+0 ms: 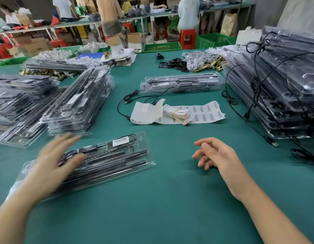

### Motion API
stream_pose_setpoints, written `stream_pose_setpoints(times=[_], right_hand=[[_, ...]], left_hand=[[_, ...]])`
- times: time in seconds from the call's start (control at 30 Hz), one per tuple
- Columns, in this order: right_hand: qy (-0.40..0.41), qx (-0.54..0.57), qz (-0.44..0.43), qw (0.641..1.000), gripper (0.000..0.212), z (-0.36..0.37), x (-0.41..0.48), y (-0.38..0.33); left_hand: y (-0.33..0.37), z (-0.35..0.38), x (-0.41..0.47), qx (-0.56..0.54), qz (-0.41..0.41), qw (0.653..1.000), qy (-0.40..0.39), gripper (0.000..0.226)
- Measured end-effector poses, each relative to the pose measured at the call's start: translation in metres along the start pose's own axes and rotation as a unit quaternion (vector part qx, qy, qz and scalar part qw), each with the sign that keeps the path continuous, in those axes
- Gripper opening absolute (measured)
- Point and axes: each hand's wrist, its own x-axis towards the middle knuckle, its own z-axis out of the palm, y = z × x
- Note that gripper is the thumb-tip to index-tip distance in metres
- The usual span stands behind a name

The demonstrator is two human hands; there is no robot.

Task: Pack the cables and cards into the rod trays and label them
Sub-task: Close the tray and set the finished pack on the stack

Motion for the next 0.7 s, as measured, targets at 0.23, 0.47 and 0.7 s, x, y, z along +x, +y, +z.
stream_pose_setpoints(times=[0.23,0.47,0.7], right_hand=[[-0.007,-0.004,-0.001,1.000,0.038,-0.004,-0.001,0.001],[-0.018,0.002,-0.003,1.000,0.035,-0.006,-0.001,0.002],[-0.047,-0.027,0.002,0.999,0.032,-0.005,0.000,0.004]], left_hand=[[0.008,0.026,-0.003,0.103,-0.026,0.988,-0.112,0.095],[-0.026,0.034,-0.035,0.141,-0.121,0.981,-0.047,0.103],[-0.028,0.050,-0.066,0.093,-0.241,0.965,0.052,0.119]])
